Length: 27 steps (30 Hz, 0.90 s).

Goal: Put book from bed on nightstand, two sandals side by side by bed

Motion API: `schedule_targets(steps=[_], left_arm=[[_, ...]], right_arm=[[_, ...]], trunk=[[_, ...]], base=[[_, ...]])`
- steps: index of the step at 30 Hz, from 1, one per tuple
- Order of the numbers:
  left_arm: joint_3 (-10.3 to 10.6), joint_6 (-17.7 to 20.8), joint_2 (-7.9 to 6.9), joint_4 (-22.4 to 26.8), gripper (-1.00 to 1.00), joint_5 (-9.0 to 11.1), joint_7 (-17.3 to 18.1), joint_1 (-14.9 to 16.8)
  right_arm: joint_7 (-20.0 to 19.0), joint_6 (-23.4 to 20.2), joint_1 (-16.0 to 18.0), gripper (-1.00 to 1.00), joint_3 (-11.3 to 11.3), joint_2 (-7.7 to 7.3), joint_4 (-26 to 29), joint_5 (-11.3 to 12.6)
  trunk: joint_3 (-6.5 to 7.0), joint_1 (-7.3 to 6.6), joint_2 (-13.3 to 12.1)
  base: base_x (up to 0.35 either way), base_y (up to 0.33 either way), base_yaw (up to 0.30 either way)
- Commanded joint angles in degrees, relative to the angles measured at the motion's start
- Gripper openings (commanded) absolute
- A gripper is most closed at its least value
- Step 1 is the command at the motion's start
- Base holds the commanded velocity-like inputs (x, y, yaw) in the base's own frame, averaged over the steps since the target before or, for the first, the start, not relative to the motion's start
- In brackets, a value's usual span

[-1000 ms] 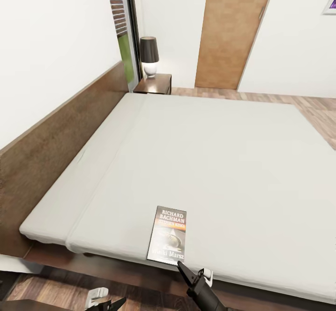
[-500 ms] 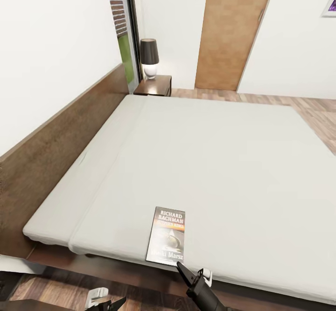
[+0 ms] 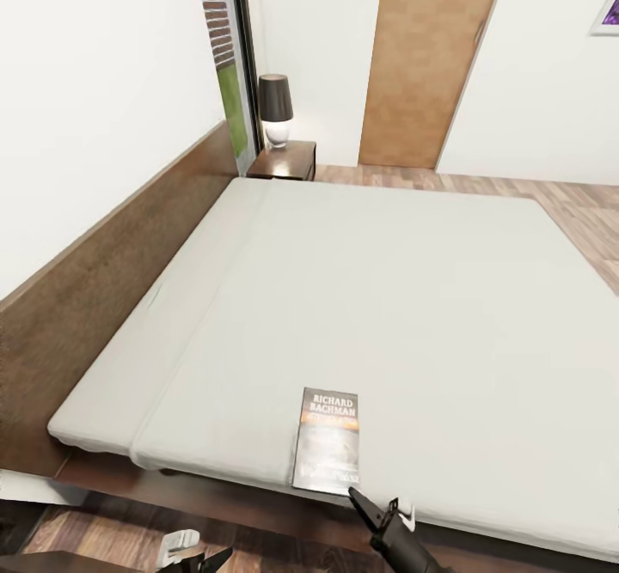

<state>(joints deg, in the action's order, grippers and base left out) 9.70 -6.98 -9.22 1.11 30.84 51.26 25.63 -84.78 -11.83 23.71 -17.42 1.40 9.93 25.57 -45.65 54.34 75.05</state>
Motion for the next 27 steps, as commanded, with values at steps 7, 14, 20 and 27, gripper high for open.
schedule_targets(steps=[7,14,20,27], left_arm=[[0.49,-0.50,-0.01,-0.05,1.00,0.26,0.14,0.03],[0.49,-0.50,0.05,-0.05,1.00,0.20,0.15,0.03],[0.49,-0.50,0.08,-0.05,1.00,0.19,0.15,0.03],[0.51,-0.50,0.08,-0.05,1.00,0.20,0.15,0.03]], right_arm=[[-0.33,-0.56,-0.06,-1.00,0.34,-7.76,-0.36,0.01],[-0.40,-0.50,-0.11,-1.00,0.28,-15.55,-0.37,-10.71],[-0.39,-0.17,-0.11,-1.00,0.28,-16.10,-0.43,-12.14],[-0.39,-0.13,-0.11,-1.00,0.35,-16.16,-0.44,-12.37]], trunk=[[1.23,-1.55,-2.80],[2.49,-3.08,-5.61],[3.56,-4.40,-8.01],[4.82,-5.94,-10.82]], base=[[0.000,0.000,0.000],[0.000,0.000,0.000],[0.000,0.000,0.000],[0.000,0.000,0.000]])
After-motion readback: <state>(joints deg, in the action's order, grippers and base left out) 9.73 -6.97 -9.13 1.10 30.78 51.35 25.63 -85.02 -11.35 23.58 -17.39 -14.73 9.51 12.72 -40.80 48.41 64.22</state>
